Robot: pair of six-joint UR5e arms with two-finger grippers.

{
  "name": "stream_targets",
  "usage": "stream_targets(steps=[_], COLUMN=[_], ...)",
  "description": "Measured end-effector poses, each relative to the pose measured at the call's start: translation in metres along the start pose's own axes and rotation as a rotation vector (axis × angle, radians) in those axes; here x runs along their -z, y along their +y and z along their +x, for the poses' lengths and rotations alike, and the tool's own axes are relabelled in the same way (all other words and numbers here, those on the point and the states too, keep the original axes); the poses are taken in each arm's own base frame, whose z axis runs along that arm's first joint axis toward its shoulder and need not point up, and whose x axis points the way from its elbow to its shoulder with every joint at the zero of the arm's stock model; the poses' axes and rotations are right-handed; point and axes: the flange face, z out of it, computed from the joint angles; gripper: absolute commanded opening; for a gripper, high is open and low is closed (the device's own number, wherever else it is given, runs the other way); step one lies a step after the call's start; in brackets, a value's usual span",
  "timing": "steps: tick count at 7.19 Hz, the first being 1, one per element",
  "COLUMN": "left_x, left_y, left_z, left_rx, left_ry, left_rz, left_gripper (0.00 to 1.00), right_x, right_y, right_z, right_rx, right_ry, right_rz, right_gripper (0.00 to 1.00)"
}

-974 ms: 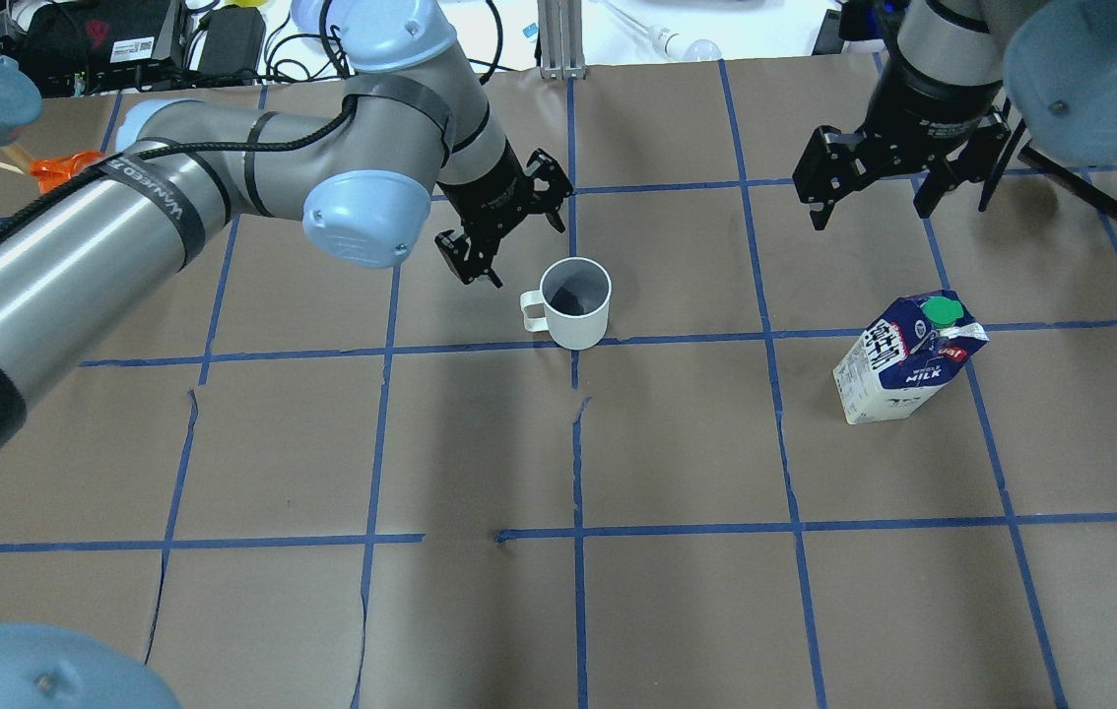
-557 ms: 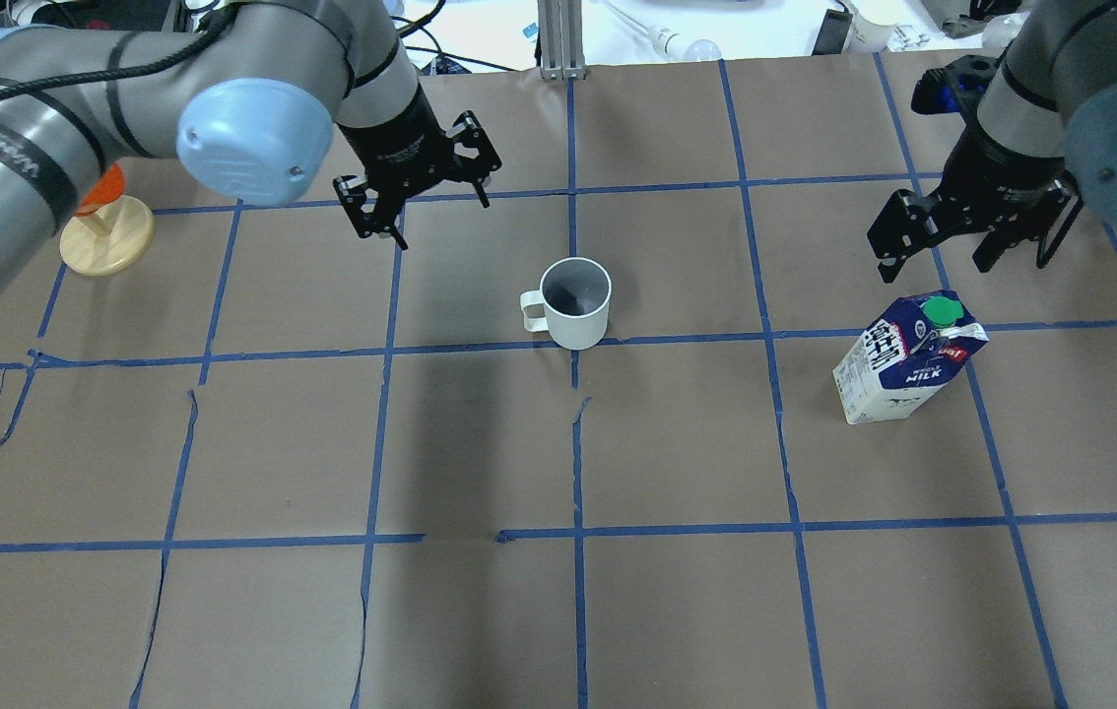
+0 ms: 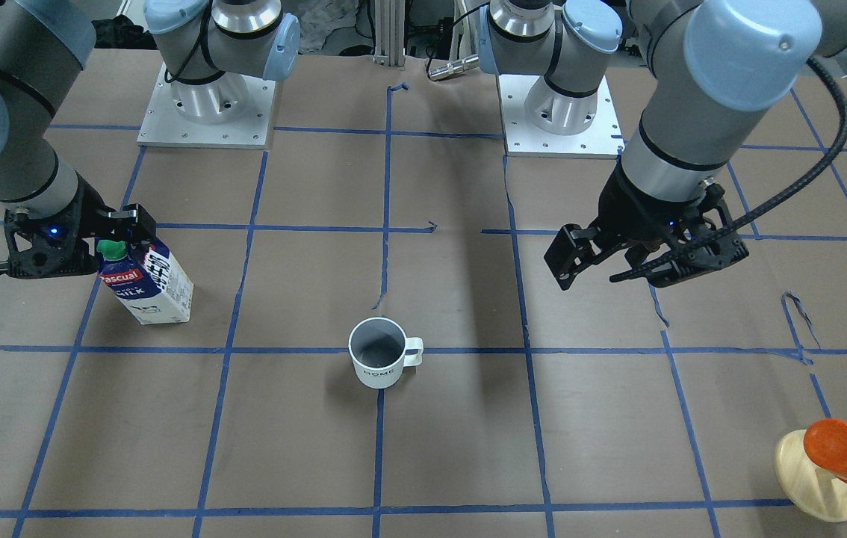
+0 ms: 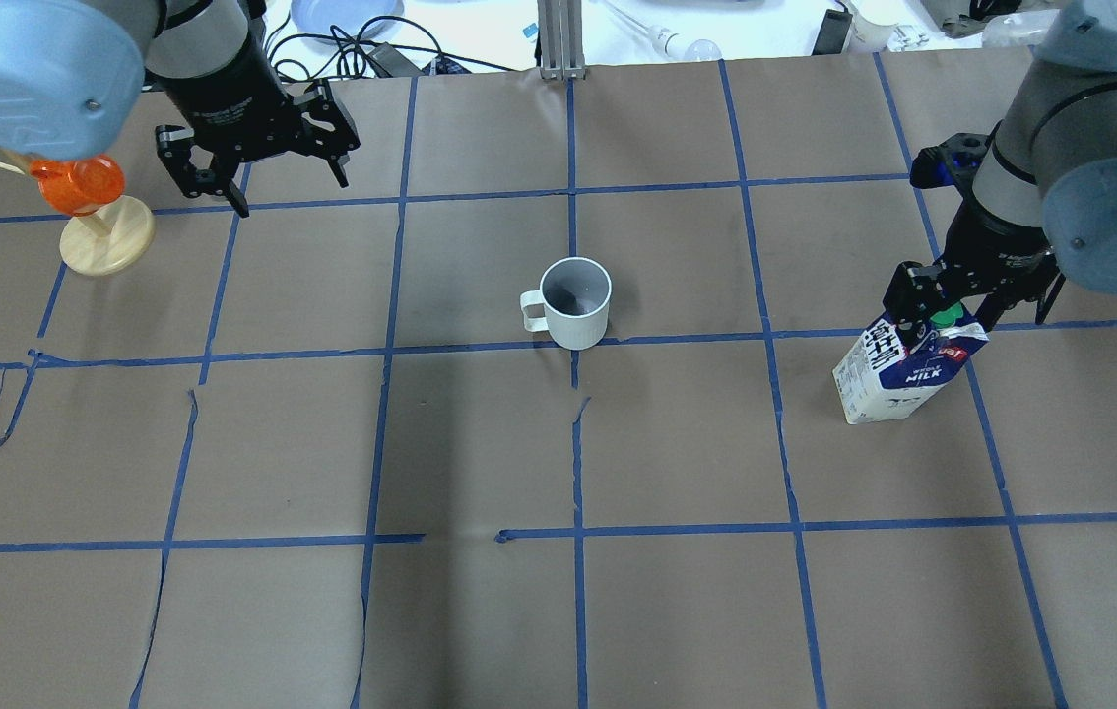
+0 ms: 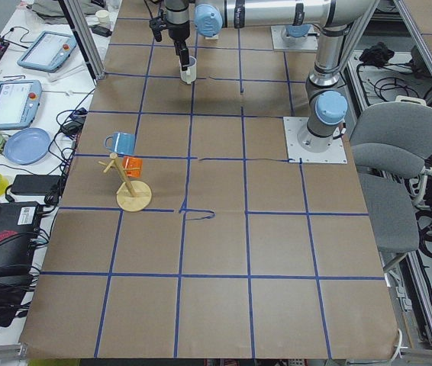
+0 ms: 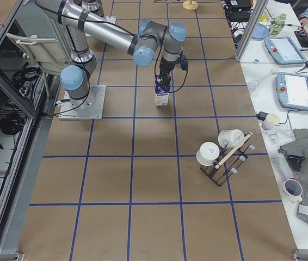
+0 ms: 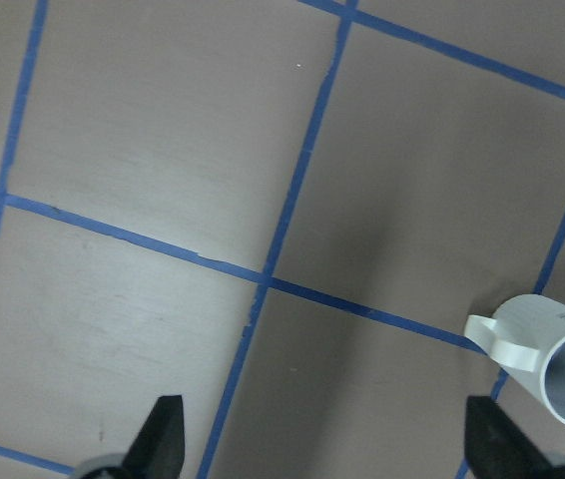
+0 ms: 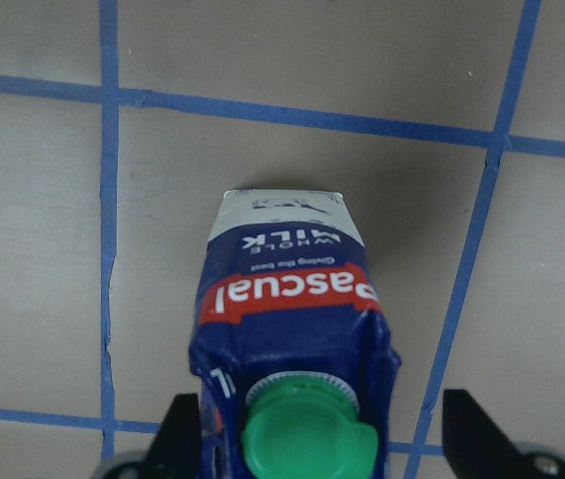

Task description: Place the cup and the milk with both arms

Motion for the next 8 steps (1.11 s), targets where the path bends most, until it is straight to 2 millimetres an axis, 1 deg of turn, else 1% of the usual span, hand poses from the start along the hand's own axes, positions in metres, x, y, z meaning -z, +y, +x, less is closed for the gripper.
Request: stream_targets(steps=[1, 3, 4, 5, 6, 7, 8], left_x=[0.007, 0.01, 0.01, 0.006, 0.005, 0.007, 0.009], left_y=[0.003, 0.007, 0.012, 0.016, 0.019, 0.021, 0.023], left_z=[-0.009, -0.023, -0.026, -0.029, -0.03, -0.03, -0.032], left_rx=[0.006, 0.007, -0.006, -0.012, -0.013, -0.013, -0.012], left_ry=[-0.003, -0.008, -0.009, -0.016, -0.016, -0.012, -0.011], left_rz=[0.01, 0.013, 0.01, 0.004, 0.004, 0.008, 0.011], left_gripper=[1.0, 1.0, 1.0, 1.0, 1.0, 1.0, 1.0], right_x=[-0.001, 0.001, 0.003, 0.01, 0.023, 0.04, 0.057], right_y=[0.0, 0.0, -0.001, -0.005, -0.015, -0.035, -0.061], right_z=[0.0, 0.0, -0.001, -0.003, -0.007, -0.02, -0.045], right_rx=[-0.002, -0.007, -0.012, -0.02, -0.026, -0.029, -0.034], right_ry=[0.0, -0.003, -0.005, -0.005, -0.003, -0.002, 0.004], right_rz=[-0.002, 0.0, 0.006, 0.021, 0.048, 0.075, 0.099], right_gripper=[0.35, 0.35, 0.36, 0.36, 0.36, 0.37, 0.38])
